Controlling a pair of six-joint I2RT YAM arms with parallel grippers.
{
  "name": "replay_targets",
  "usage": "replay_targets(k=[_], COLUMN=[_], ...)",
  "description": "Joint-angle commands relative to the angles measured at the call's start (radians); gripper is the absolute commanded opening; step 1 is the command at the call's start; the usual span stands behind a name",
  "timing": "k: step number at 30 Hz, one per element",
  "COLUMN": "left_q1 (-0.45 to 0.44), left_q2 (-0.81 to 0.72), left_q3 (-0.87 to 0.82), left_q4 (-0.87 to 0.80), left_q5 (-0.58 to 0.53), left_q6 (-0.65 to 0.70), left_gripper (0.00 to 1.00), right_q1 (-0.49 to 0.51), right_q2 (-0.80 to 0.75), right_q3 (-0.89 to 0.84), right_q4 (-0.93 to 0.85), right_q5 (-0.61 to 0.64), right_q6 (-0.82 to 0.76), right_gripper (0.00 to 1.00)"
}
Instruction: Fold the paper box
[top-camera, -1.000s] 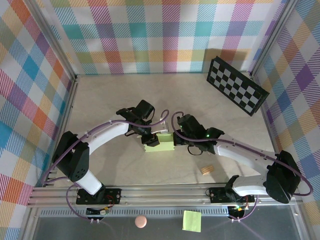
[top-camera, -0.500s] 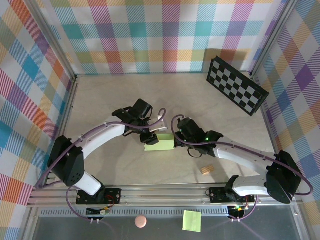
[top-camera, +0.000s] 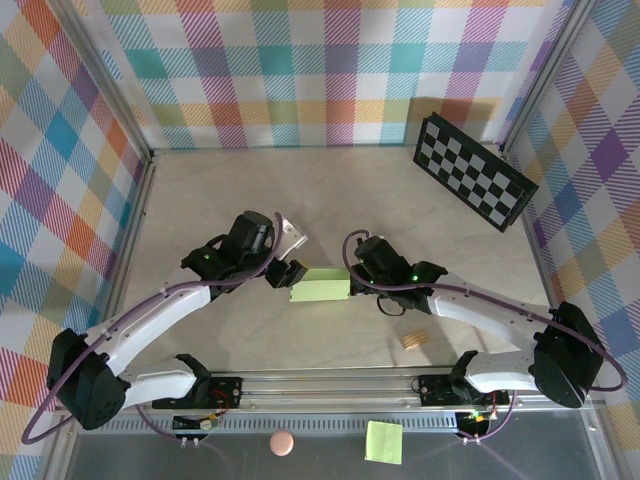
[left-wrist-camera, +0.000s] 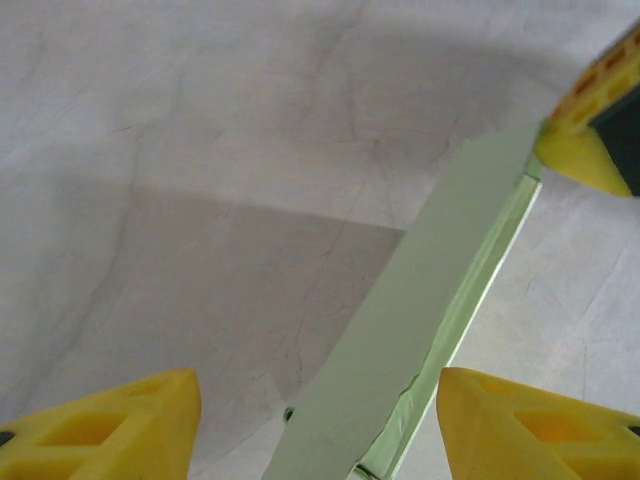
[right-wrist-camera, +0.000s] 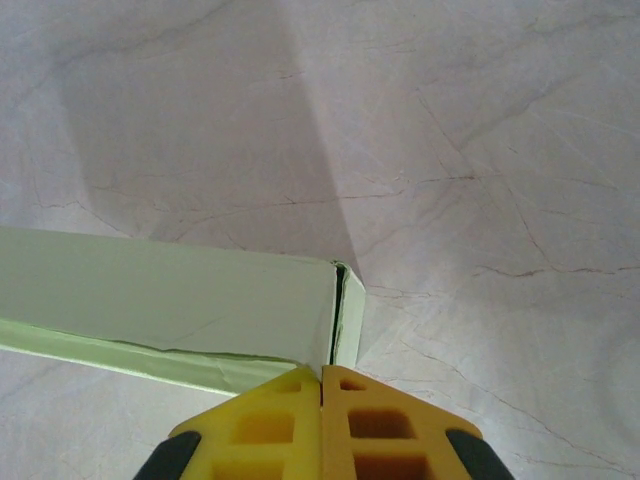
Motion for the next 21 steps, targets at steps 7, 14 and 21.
replay_targets(k=[7, 14, 21], left_q1=[0.006, 0.006, 0.005], left_q2=[-0.005, 0.044, 0.065], left_q3=[0.01, 0.011, -0.002], left_q4=[-0.161, -0.162, -0.122], left_q5=[-0.016, 0.047, -0.012], left_q6=[-0.234, -0.268, -0.283], left_gripper=[0.6, 0.5, 0.53], right_q1=[0.007, 0.009, 0.01], right_q2=[0.014, 0.022, 0.025], right_q3=[0.05, 0.061, 0.066], right_q4=[-0.052, -0.053, -0.06], right_q5=[0.003, 0.0, -0.003], right_q6=[-0.007, -0.005, -0.012], right_gripper=[0.0, 0.0, 0.0])
